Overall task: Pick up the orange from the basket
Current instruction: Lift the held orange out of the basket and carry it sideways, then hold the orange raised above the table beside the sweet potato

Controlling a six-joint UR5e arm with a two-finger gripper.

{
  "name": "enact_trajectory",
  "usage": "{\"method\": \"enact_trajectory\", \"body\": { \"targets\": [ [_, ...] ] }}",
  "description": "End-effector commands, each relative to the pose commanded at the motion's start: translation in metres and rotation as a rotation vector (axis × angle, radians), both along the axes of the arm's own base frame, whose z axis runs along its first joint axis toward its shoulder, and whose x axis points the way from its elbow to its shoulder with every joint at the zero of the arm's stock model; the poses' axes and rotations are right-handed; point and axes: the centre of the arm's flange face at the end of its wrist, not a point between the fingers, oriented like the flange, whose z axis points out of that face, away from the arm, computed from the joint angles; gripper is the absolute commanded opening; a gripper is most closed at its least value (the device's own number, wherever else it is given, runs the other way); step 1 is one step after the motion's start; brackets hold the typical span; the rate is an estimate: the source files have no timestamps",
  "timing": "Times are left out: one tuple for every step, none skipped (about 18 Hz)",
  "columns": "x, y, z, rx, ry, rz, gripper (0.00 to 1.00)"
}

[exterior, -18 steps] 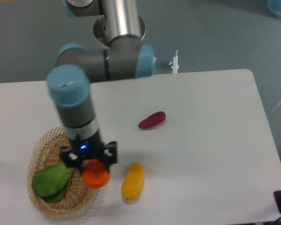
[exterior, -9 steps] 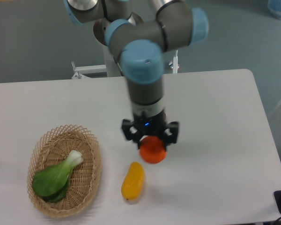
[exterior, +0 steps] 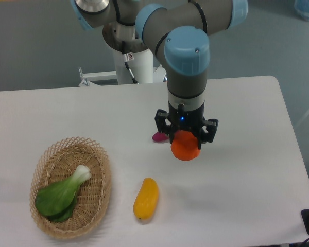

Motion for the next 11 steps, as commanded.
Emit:
{"method": "enact_trajectory", "body": {
  "targets": [
    [-0.0002, 0.0002, 0.0028, 0.005, 0.006, 0.001, 0.69],
    [-0.0001, 0.0009, 0.0044, 0.012, 0.004, 0.0, 0.69],
    [-0.0003, 0.001, 0.0044, 0.019, -0.002, 0.0, 0.69],
    [-0.0003, 0.0014, 0.0052, 0.022, -0.003, 0.001, 0.68],
    [-0.0009, 0.0007, 0.0044, 0.021, -0.004, 0.001, 0.68],
    [-0.0005, 0.0004, 0.0053, 0.022, -0.002, 0.001, 0.68],
    [-0.0004, 0.0003, 0.0046, 0.021, -0.004, 0.001, 0.68],
    [0.0, 0.0, 0.003, 0.019, -0.006, 0.0, 0.68],
    [0.0005, -0.0003, 0.0032, 0.02, -0.007, 0.0, 0.68],
    [0.0006, -0.0004, 0.003, 0.019, -0.008, 0.0, 0.68],
    [0.0006, -0.0004, 0.003, 0.019, -0.008, 0.0, 0.68]
  ]
}}
